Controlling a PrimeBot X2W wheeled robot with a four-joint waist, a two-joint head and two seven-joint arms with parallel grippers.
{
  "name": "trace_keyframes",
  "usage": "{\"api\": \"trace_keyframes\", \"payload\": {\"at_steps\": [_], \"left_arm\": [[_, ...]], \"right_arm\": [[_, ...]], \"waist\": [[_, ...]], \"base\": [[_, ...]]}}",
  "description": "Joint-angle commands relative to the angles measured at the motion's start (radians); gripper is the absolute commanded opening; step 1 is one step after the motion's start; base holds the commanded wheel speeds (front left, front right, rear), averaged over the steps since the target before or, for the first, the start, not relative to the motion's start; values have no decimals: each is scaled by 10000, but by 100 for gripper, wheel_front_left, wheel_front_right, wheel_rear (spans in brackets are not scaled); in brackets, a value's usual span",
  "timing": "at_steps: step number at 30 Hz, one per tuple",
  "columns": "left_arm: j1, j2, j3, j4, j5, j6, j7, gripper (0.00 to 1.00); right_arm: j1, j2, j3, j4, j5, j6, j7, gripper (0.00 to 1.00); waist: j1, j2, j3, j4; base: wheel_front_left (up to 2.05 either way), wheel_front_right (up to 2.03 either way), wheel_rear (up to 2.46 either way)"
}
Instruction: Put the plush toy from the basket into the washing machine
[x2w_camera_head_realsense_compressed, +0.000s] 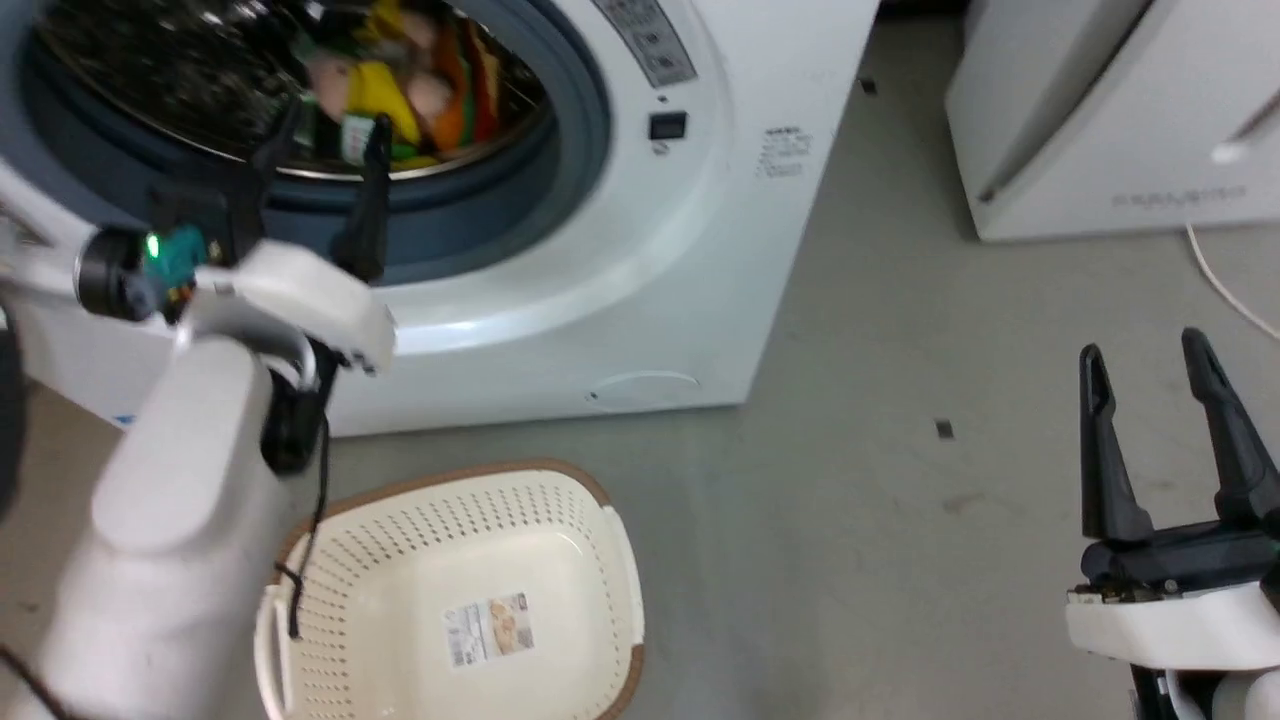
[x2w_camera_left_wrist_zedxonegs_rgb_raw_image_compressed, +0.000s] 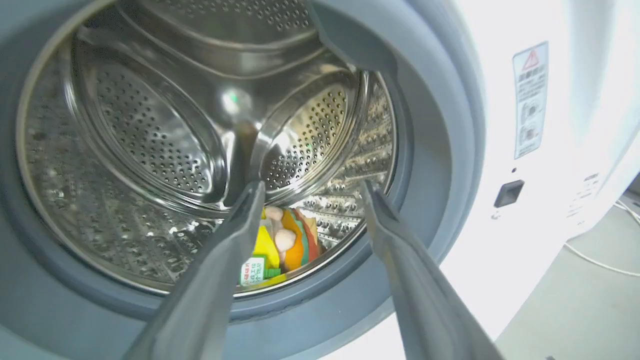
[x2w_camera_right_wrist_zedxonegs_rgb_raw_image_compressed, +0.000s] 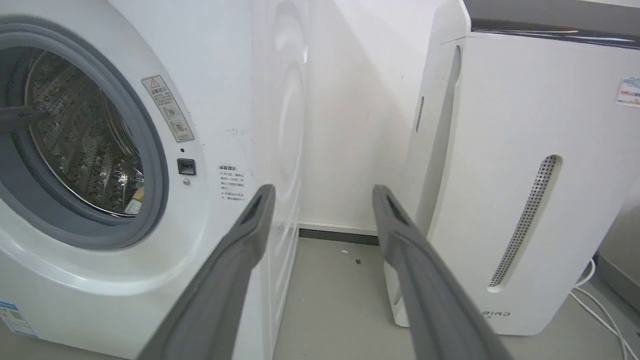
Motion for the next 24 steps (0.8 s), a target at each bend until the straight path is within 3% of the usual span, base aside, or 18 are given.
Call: {"api": "trace_keyframes", "payload": {"at_steps": [1, 7, 12, 24], "left_arm": [[798, -40, 223, -752, -1, 260, -49, 100], [3653, -197, 983, -3612, 315, 1101, -52, 100], [5097, -320, 1242, -4698, 685, 1422, -53, 100], [7621, -1035, 1170, -4902, 1542, 1642, -54, 100]], "right_arm": [[173, 5, 53, -55, -33, -9, -46, 100], [580, 5, 194, -9, 14, -9, -46, 100], [866, 5, 288, 83, 77, -9, -46, 100], [1649, 5, 594, 647, 205, -9, -46, 100]], "waist": [[1, 0, -734, 591], [1, 0, -1261, 796], [1, 0, -1560, 867], [1, 0, -2263, 953]], "base": [[0, 0, 0], [0, 0, 0], [0, 0, 0], [0, 0, 0]]}}
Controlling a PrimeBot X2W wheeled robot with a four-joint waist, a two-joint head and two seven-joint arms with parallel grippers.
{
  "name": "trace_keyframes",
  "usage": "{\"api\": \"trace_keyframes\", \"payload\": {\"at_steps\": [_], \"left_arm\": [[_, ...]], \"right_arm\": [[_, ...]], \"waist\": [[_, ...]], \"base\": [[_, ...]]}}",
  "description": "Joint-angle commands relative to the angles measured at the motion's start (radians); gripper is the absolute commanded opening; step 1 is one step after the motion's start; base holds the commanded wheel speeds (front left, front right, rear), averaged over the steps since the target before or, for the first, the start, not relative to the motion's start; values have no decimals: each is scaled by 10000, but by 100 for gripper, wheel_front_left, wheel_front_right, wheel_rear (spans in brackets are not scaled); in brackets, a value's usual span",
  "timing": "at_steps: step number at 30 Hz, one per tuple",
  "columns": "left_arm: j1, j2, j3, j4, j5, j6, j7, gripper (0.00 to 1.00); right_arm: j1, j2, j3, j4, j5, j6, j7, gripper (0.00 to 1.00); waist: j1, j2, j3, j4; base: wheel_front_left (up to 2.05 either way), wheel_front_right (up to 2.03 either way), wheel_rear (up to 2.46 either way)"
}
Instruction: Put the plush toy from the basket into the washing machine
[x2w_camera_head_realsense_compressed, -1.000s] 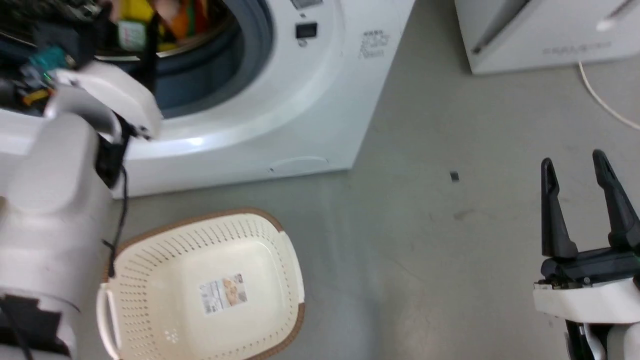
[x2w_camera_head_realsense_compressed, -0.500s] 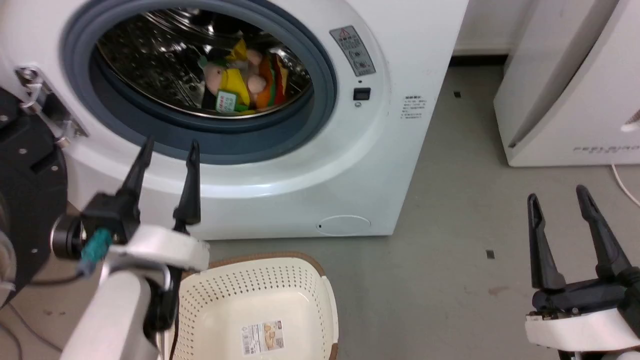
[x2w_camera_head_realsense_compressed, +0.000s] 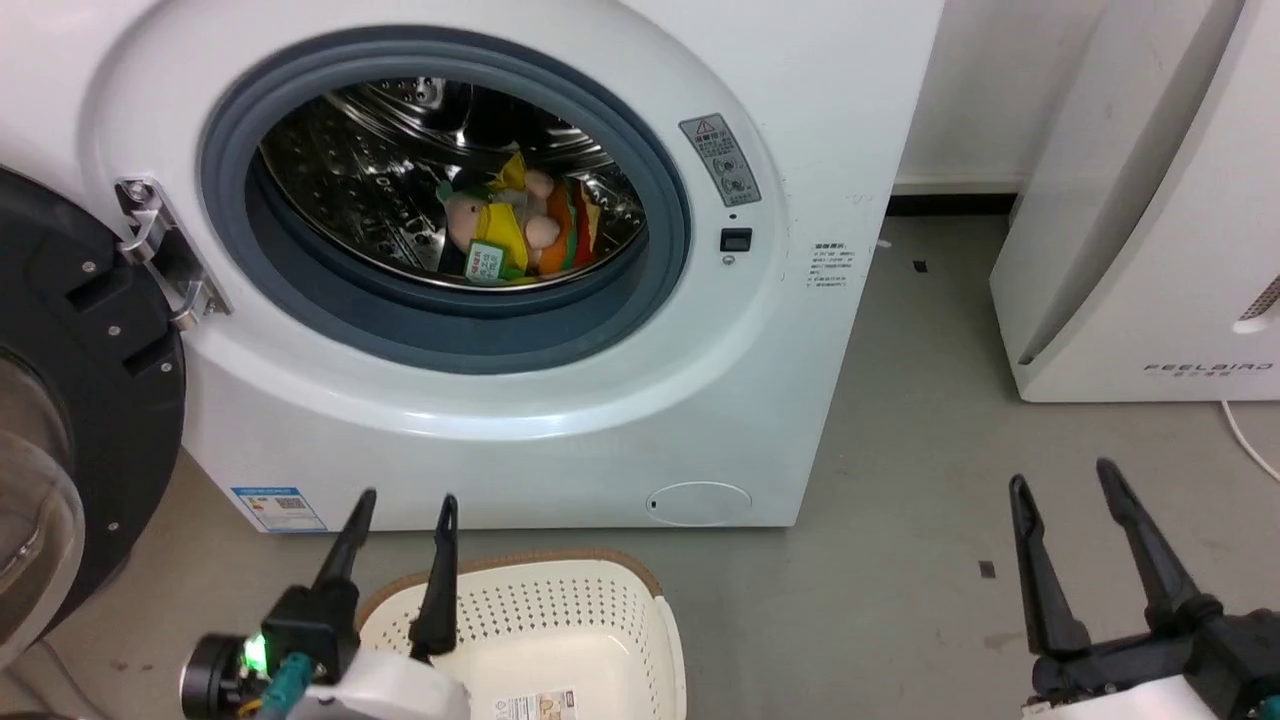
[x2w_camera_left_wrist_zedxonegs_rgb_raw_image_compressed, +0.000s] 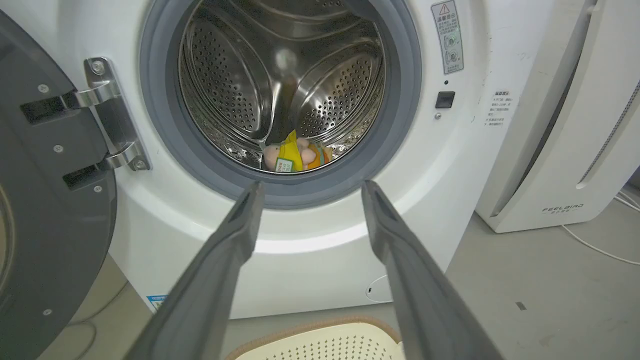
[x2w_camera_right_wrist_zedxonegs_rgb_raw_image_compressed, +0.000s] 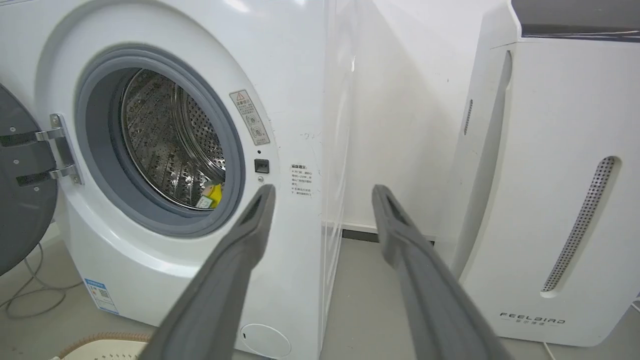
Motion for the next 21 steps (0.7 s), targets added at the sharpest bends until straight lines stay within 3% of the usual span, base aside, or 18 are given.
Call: {"api": "trace_keyframes", "payload": {"at_steps": [1, 17, 18, 21], "left_arm": [[193, -53, 14, 33, 77, 52, -52, 100], [1022, -812, 550, 450, 649, -95, -53, 100], [944, -820, 550, 432, 611, -79, 1, 0], [943, -829, 556, 430, 618, -79, 13, 0]], "right_arm": [[148, 5, 26, 45, 124, -9, -46, 100], [621, 5, 254, 544, 263, -9, -46, 100], [487, 0, 248, 518, 247, 0, 1, 0], [477, 0, 250, 521, 244, 0, 11, 0]], "waist": [[2, -1, -69, 6], [2, -1, -389, 95], [2, -1, -390, 94], [2, -1, -390, 94]], "base": [[0, 0, 0], [0, 0, 0], [0, 0, 0], [0, 0, 0]]}}
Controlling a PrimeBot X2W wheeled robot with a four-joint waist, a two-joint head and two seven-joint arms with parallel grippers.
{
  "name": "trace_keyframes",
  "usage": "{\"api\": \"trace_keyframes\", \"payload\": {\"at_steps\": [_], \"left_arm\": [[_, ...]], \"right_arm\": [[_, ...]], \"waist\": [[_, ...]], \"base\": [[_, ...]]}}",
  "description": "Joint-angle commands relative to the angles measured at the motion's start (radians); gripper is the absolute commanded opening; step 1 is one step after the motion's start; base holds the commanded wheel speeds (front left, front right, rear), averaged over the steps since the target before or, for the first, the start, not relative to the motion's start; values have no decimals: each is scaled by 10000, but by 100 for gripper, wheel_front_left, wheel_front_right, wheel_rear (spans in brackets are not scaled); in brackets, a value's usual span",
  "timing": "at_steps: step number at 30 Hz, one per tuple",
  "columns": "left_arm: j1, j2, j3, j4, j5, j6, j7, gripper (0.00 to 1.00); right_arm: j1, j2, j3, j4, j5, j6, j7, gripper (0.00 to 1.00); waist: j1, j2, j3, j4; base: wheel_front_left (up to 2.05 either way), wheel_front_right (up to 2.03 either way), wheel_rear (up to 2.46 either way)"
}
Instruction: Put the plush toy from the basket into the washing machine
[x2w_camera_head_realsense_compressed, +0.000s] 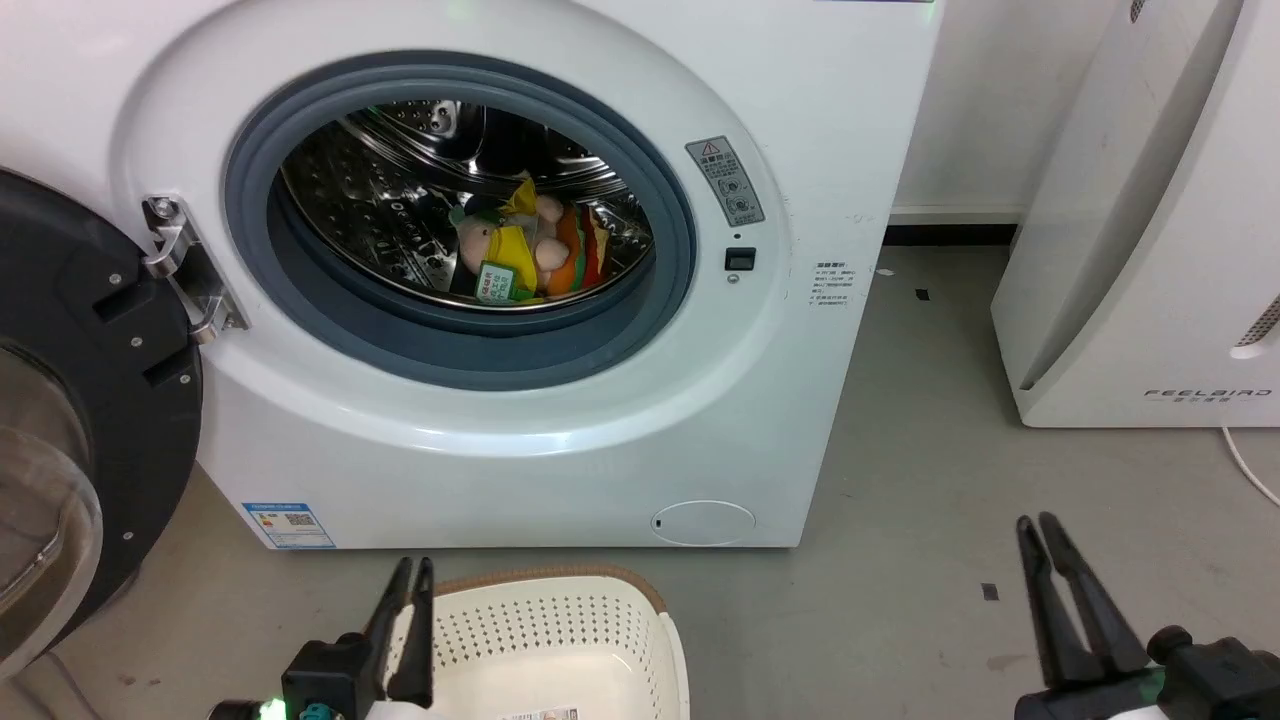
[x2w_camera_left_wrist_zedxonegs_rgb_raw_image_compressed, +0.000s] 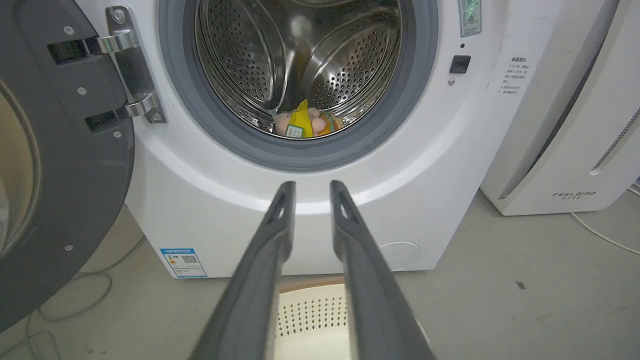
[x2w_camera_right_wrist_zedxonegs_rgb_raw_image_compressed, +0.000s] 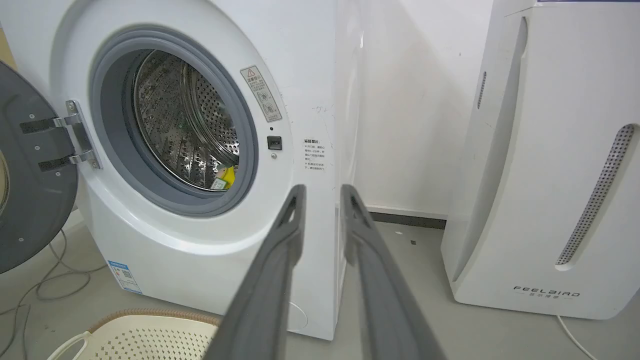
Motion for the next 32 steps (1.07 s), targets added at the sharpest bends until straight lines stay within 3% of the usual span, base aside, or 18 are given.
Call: {"api": "trace_keyframes", "payload": {"at_steps": [1, 32], "left_arm": [[-1, -3, 5, -4, 5, -3, 6, 0], [-95, -310, 527, -426, 555, -320, 639, 0]], "right_arm": [[-3, 0, -3, 1, -1, 0, 6, 0], [-308, 1, 64, 154, -155, -2, 642, 0]], "waist": [[1, 0, 0, 0], [1, 0, -32, -24]], "base": [[0, 0, 0], [0, 0, 0]]}}
